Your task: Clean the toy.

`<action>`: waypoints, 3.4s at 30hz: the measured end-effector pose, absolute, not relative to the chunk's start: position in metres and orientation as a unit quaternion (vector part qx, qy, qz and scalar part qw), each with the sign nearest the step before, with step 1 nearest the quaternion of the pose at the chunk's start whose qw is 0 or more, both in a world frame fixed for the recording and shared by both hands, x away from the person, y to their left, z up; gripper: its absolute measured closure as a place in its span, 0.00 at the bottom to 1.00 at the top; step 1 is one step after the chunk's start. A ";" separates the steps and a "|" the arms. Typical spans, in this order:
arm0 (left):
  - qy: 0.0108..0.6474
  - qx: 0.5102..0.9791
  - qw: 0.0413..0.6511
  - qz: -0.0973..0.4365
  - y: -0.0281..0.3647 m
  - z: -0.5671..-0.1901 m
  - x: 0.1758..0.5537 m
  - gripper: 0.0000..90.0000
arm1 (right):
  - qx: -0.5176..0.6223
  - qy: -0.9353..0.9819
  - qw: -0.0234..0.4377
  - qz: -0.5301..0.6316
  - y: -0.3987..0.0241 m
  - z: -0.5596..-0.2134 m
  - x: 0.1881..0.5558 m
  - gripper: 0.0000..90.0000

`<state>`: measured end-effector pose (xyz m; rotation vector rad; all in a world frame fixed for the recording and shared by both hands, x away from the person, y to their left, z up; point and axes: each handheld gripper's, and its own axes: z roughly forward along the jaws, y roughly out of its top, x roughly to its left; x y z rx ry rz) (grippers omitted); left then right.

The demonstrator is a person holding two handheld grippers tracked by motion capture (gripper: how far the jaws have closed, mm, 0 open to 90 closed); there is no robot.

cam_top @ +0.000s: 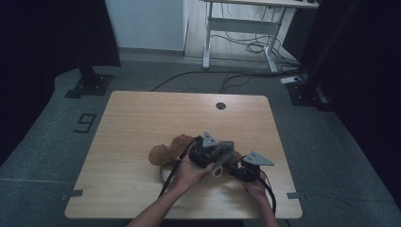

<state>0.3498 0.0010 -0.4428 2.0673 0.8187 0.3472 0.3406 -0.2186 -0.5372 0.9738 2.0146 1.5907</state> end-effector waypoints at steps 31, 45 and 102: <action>0.474 0.752 0.435 0.144 0.178 -0.487 0.342 0.87 | 0.347 0.715 0.196 0.574 -0.219 -0.539 0.339 0.55; 0.433 0.749 0.471 0.173 0.136 -0.432 0.361 0.86 | 0.349 0.716 0.199 0.571 -0.218 -0.537 0.340 0.54; 0.474 0.699 0.528 0.089 0.151 -0.467 0.358 0.85 | 0.380 0.706 0.200 0.563 -0.188 -0.505 0.348 0.58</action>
